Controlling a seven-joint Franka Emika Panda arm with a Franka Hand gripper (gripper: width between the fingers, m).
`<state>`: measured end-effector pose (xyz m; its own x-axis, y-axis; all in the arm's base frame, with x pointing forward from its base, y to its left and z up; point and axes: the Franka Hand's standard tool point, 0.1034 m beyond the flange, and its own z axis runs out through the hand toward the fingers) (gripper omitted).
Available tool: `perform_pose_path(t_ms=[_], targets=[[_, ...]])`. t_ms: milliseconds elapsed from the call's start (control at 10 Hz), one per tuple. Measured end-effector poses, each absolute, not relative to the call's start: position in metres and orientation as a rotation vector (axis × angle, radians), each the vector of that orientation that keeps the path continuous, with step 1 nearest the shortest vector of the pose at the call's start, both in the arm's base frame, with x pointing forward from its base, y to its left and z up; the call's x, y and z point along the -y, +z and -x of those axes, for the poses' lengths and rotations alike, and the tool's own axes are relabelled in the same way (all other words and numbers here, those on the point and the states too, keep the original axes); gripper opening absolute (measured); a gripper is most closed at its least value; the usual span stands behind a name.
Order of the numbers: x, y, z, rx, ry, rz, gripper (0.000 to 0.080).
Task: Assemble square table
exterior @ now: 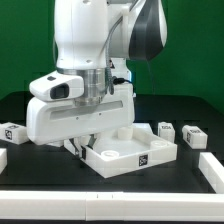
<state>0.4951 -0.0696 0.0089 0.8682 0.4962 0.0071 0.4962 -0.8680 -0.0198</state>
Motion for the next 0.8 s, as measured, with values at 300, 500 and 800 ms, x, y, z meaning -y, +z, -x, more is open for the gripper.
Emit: perform_pose_path(t_ms=[300, 500, 800], targets=[[0.062, 0.016, -0.507, 0.496, 0.029, 3.060, 0.0050], [0.053, 0.030, -0.524, 0.232, 0.127, 3.049, 0.0050], [0.045, 0.046, -0.543, 0.106, 0.261, 3.002, 0.0050]])
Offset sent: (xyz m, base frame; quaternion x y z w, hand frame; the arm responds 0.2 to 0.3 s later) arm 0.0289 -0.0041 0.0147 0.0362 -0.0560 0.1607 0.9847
